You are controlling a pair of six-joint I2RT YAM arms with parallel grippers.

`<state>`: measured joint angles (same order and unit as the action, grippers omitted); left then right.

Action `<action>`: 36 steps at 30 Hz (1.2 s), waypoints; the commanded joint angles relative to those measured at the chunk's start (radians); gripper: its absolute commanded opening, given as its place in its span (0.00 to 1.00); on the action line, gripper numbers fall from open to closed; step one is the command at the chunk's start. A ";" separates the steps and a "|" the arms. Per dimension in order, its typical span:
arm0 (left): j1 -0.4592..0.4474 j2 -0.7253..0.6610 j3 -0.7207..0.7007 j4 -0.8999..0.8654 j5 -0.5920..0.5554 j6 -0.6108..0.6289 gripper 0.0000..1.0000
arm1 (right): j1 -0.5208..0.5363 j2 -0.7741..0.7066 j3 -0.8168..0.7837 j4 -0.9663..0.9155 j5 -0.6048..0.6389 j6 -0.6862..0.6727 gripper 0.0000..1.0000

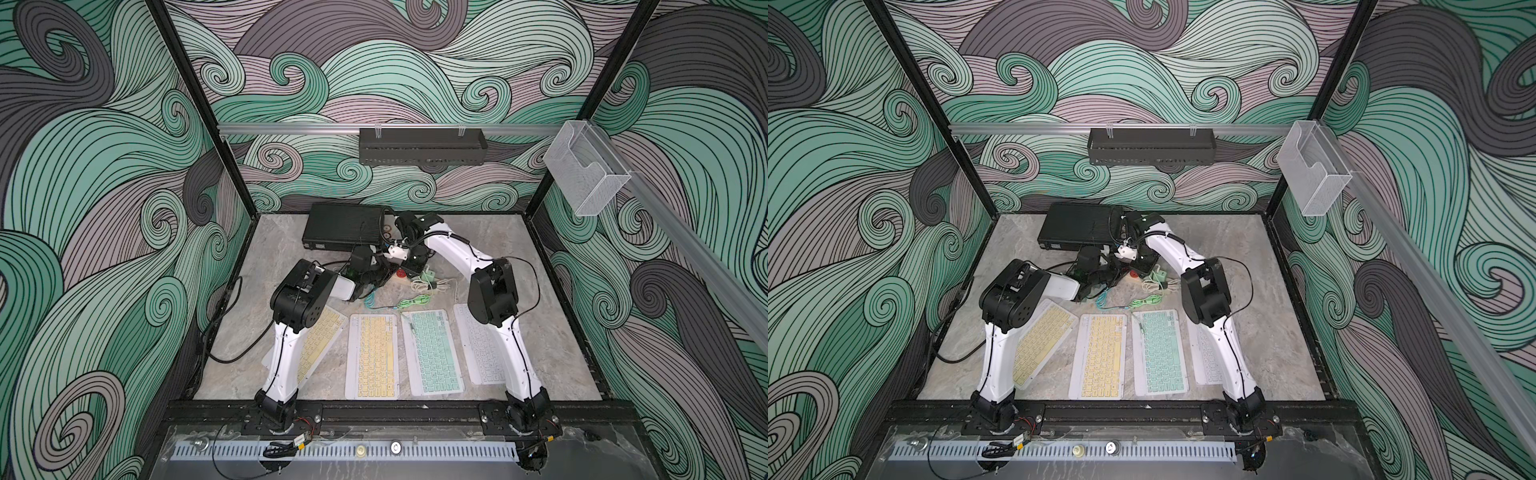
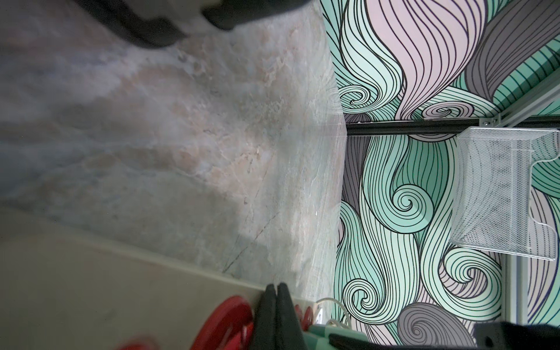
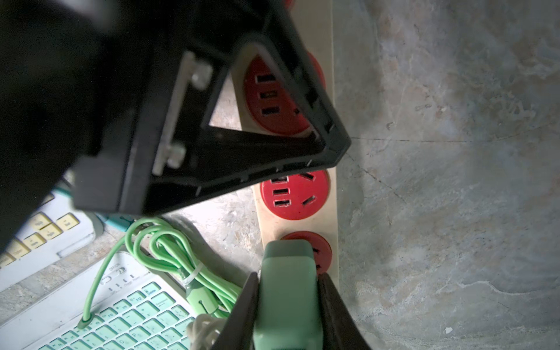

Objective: Unplug the wireless keyboard
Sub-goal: Remove the plug from the socket.

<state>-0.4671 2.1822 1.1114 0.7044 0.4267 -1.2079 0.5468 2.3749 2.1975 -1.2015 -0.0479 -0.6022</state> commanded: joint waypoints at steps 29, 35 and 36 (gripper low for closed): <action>-0.021 0.067 -0.033 -0.085 -0.006 -0.017 0.00 | 0.007 -0.026 0.062 -0.021 -0.070 0.039 0.00; -0.021 0.077 -0.030 -0.084 -0.007 -0.021 0.00 | 0.006 -0.002 0.103 -0.084 -0.135 0.032 0.00; -0.021 0.076 -0.030 -0.085 -0.005 -0.021 0.00 | 0.006 0.002 0.107 -0.086 -0.121 0.036 0.00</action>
<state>-0.4679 2.1925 1.1042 0.7364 0.4225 -1.2400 0.5499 2.3947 2.2513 -1.2690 -0.1104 -0.5617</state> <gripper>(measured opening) 0.044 0.288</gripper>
